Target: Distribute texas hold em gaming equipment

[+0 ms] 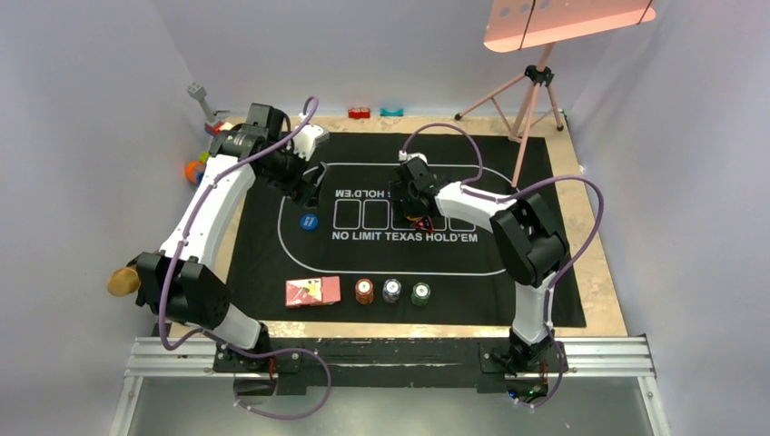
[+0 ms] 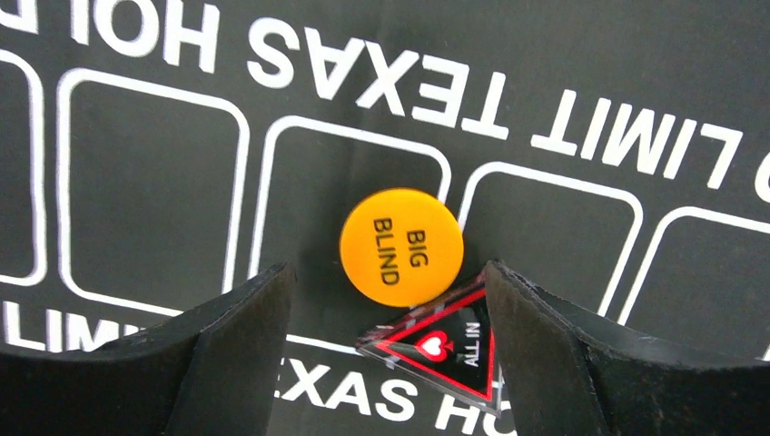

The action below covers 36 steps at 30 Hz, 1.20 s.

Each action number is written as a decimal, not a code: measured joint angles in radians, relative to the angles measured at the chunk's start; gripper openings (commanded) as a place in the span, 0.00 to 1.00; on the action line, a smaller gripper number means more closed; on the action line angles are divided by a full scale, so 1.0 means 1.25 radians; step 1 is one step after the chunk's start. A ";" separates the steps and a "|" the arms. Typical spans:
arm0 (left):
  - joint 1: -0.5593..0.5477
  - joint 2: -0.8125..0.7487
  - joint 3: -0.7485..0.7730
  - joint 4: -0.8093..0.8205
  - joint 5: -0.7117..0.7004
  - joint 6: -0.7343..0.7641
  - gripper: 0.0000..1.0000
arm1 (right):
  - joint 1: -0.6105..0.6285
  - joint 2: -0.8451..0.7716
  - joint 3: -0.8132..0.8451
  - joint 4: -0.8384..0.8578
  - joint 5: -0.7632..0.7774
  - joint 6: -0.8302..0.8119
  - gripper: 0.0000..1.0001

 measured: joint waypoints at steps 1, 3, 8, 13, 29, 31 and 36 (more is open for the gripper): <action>0.000 -0.004 0.000 -0.002 0.002 0.000 1.00 | 0.002 0.000 -0.009 0.000 0.000 0.000 0.77; 0.000 -0.011 0.000 -0.009 0.004 0.000 1.00 | 0.005 0.000 -0.016 0.004 0.008 -0.002 0.76; 0.009 -0.020 0.000 -0.019 0.008 0.000 1.00 | 0.016 -0.007 -0.036 0.029 0.023 -0.002 0.70; 0.013 -0.023 0.000 -0.020 0.008 0.000 1.00 | 0.025 -0.016 -0.052 0.040 0.028 -0.001 0.66; 0.033 -0.028 0.000 -0.019 0.008 0.001 1.00 | 0.042 0.042 0.023 -0.028 0.057 -0.004 0.72; 0.037 -0.029 0.000 -0.018 0.008 0.001 1.00 | 0.042 0.046 0.030 -0.036 0.058 -0.004 0.72; 0.043 -0.029 0.000 -0.015 0.008 0.001 1.00 | 0.042 0.047 0.033 -0.042 0.063 -0.003 0.72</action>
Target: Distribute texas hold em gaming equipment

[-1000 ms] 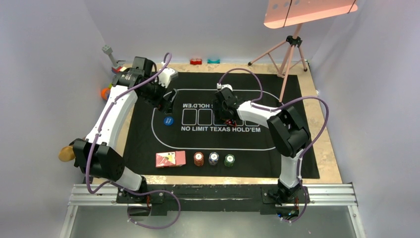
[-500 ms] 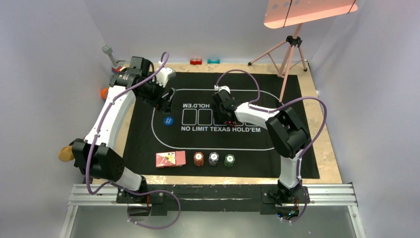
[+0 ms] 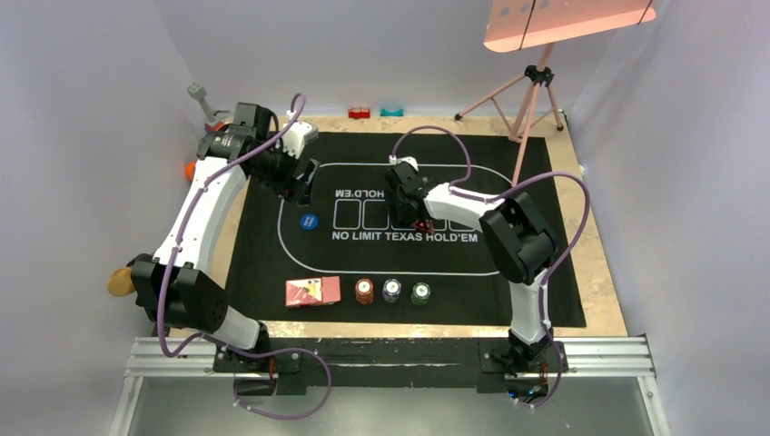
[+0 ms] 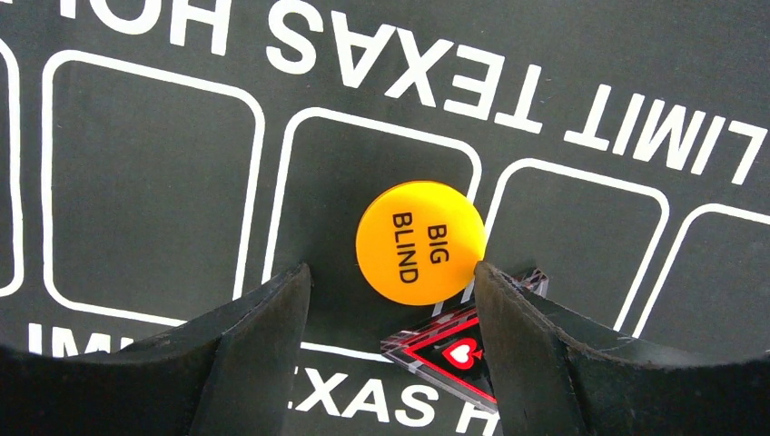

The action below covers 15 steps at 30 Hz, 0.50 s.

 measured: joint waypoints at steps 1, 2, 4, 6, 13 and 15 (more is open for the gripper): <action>0.000 0.000 0.000 0.001 0.000 0.000 1.00 | 0.000 0.000 -0.001 0.000 0.000 0.000 0.71; 0.001 0.000 0.000 0.001 0.000 0.000 1.00 | 0.000 -0.001 -0.002 0.000 0.001 0.001 0.71; 0.001 0.000 0.000 0.001 0.000 0.000 1.00 | 0.000 -0.006 -0.010 0.006 0.003 0.003 0.69; 0.002 0.000 0.000 0.002 0.000 0.000 1.00 | 0.000 -0.012 -0.021 0.014 0.004 0.010 0.68; 0.004 0.000 0.000 0.004 0.000 0.000 1.00 | 0.000 -0.026 -0.046 0.030 0.003 0.024 0.59; 0.004 0.000 0.000 0.004 -0.001 0.000 1.00 | 0.000 -0.027 -0.048 0.033 0.002 0.027 0.58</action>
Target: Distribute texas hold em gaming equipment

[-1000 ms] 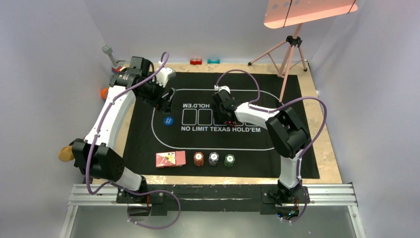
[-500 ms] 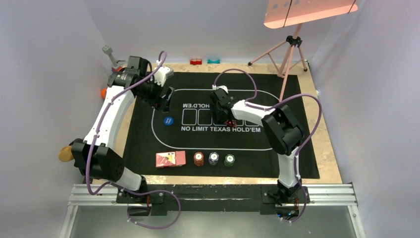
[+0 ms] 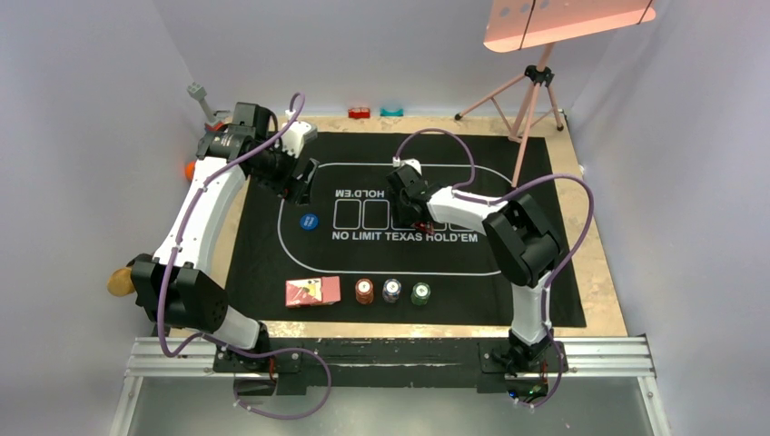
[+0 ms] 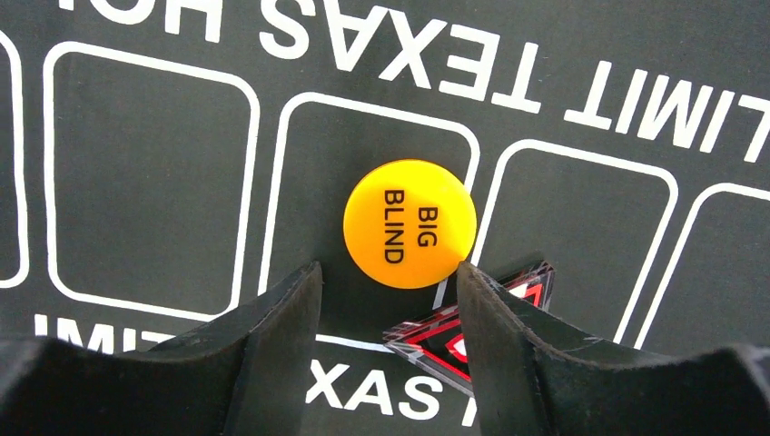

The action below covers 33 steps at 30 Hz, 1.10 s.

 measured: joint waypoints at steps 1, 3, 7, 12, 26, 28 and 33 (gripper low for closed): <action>0.000 0.000 0.000 0.001 0.000 0.000 1.00 | 0.000 0.000 0.000 0.000 -0.002 0.001 0.57; 0.000 0.000 0.000 0.002 -0.002 0.000 1.00 | 0.000 0.002 0.003 -0.002 -0.002 0.002 0.56; 0.000 0.000 0.000 0.003 -0.004 0.000 1.00 | 0.004 0.026 0.042 -0.032 -0.002 -0.004 0.53; 0.001 0.000 0.000 0.003 -0.009 0.001 1.00 | -0.001 0.080 0.128 -0.068 -0.002 -0.011 0.50; 0.027 0.000 -0.003 0.004 -0.014 0.002 1.00 | -0.054 0.265 0.434 -0.161 -0.005 -0.024 0.43; 0.031 0.000 -0.006 0.005 -0.014 0.002 1.00 | -0.056 0.302 0.497 -0.181 -0.006 -0.028 0.43; 0.037 0.000 -0.019 0.009 -0.015 0.002 1.00 | -0.061 0.405 0.678 -0.229 -0.020 -0.038 0.48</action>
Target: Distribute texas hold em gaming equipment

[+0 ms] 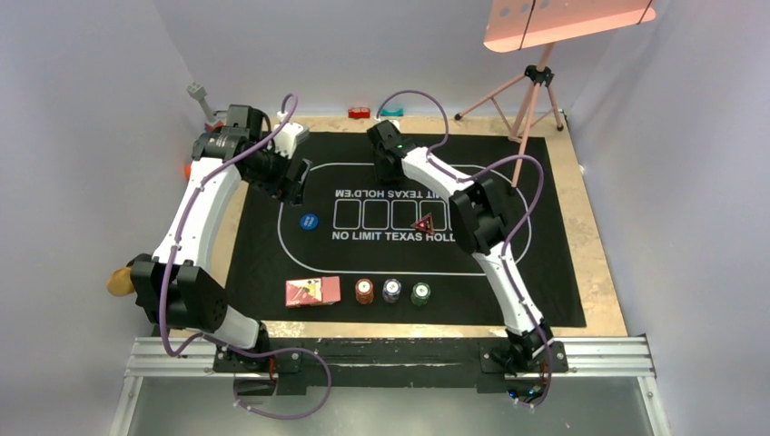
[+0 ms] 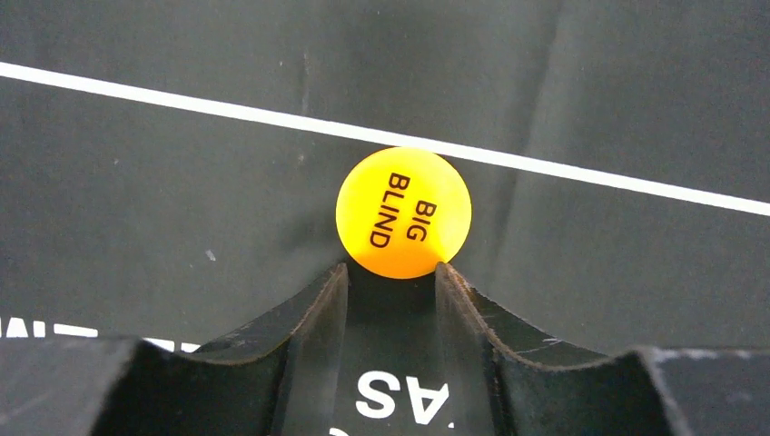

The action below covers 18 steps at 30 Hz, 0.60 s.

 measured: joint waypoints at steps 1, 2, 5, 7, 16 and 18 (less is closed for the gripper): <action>0.000 0.000 -0.002 0.001 0.000 0.000 1.00 | -0.001 0.010 0.018 -0.005 -0.003 -0.002 0.52; 0.000 0.000 -0.005 0.002 0.000 0.002 1.00 | -0.002 0.018 0.032 -0.009 -0.005 -0.003 0.57; 0.000 0.000 -0.013 0.004 0.000 0.005 1.00 | -0.005 0.014 0.028 -0.009 -0.008 -0.009 0.71; 0.000 0.000 -0.016 0.004 0.000 0.005 1.00 | -0.006 -0.017 -0.032 0.021 -0.007 -0.009 0.79; 0.000 -0.011 -0.019 0.004 -0.009 0.005 1.00 | 0.009 -0.284 -0.426 0.079 -0.011 -0.014 0.83; 0.000 -0.018 -0.019 0.002 -0.009 0.005 1.00 | 0.025 -0.336 -0.498 0.096 -0.008 -0.014 0.83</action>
